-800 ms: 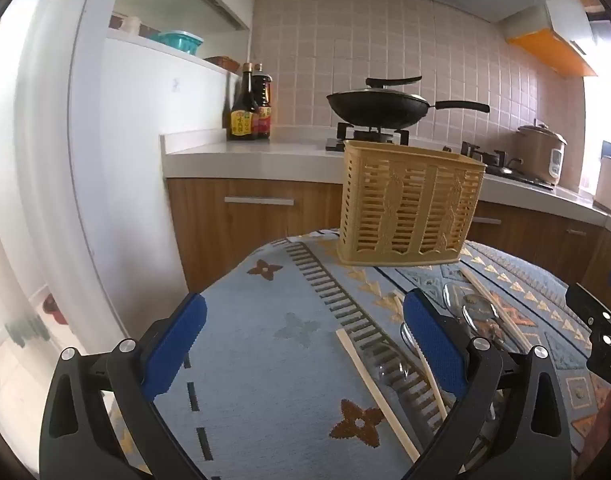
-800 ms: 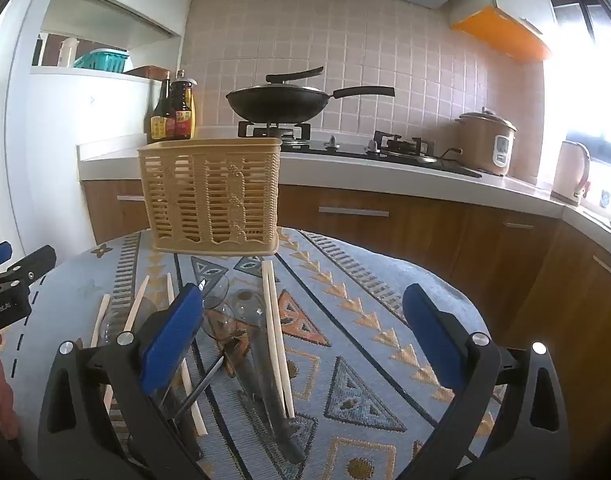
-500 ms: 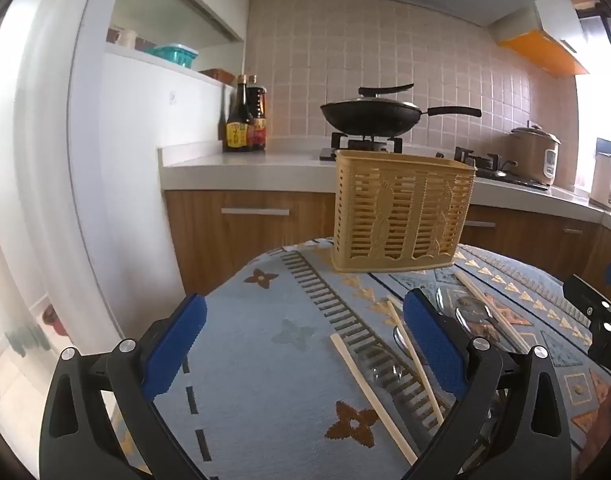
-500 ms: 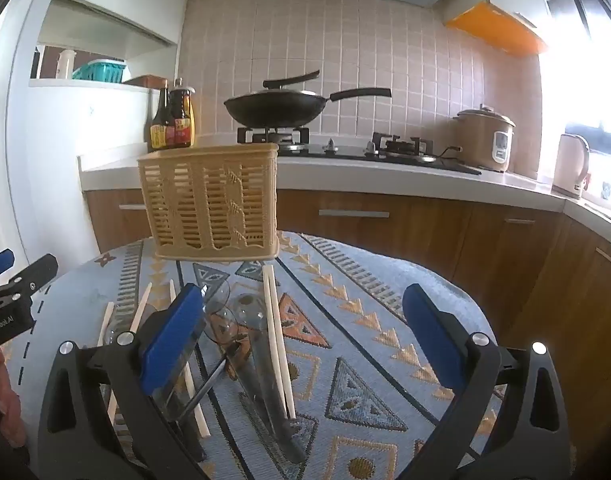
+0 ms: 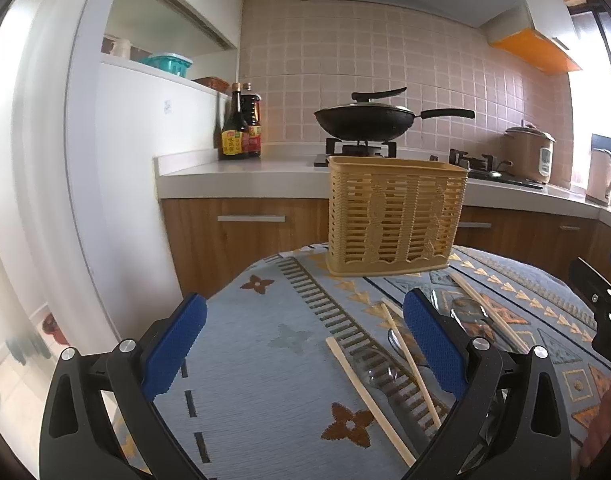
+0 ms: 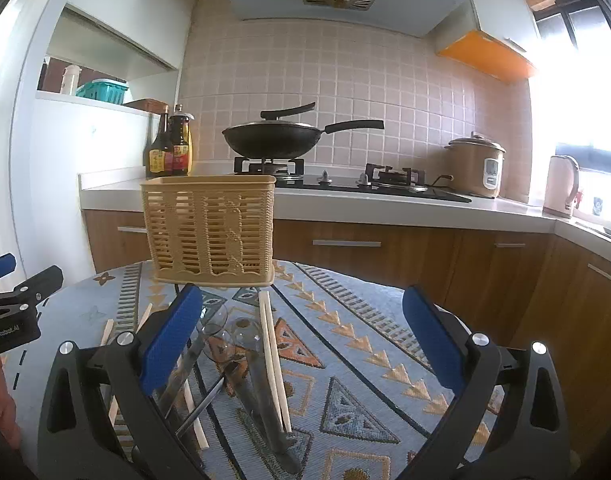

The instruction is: Organize utensils

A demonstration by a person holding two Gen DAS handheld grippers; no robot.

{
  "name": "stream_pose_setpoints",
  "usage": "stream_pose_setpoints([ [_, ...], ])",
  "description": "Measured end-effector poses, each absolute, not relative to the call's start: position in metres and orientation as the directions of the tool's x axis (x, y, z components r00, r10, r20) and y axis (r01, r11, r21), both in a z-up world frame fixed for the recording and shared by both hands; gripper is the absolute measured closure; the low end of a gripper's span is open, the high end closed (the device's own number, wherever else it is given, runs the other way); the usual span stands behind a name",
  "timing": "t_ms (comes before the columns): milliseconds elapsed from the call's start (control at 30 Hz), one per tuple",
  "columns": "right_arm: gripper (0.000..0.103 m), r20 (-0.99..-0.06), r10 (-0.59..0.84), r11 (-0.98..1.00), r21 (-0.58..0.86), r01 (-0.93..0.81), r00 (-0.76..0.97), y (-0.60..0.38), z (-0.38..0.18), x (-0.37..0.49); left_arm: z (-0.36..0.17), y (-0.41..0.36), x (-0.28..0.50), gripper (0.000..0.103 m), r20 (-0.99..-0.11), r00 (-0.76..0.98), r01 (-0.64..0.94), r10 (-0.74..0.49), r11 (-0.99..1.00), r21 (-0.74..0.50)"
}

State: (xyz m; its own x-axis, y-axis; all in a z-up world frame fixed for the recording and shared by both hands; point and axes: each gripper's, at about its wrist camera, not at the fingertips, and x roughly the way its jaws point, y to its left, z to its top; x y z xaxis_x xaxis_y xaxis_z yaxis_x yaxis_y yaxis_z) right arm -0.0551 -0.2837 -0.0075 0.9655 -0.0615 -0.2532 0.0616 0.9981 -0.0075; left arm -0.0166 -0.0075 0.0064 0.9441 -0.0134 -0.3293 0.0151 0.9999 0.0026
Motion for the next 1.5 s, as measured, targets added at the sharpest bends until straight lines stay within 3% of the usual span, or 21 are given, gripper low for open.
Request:
stream_pose_setpoints([
  [233, 0.007, -0.249, -0.056, 0.998, -0.011, 0.055, 0.967, -0.283, -0.0075, -0.0545, 0.0093, -0.0106, -0.0229, 0.007, -0.296, 0.955, 0.007, -0.001, 1.0, 0.02],
  [1500, 0.007, -0.249, -0.058, 0.998, -0.007, 0.058, 0.967, -0.2839, -0.0085, -0.0538, 0.0043, -0.0105, -0.0184, 0.007, -0.312, 0.95, 0.013, -0.008, 1.0, 0.017],
])
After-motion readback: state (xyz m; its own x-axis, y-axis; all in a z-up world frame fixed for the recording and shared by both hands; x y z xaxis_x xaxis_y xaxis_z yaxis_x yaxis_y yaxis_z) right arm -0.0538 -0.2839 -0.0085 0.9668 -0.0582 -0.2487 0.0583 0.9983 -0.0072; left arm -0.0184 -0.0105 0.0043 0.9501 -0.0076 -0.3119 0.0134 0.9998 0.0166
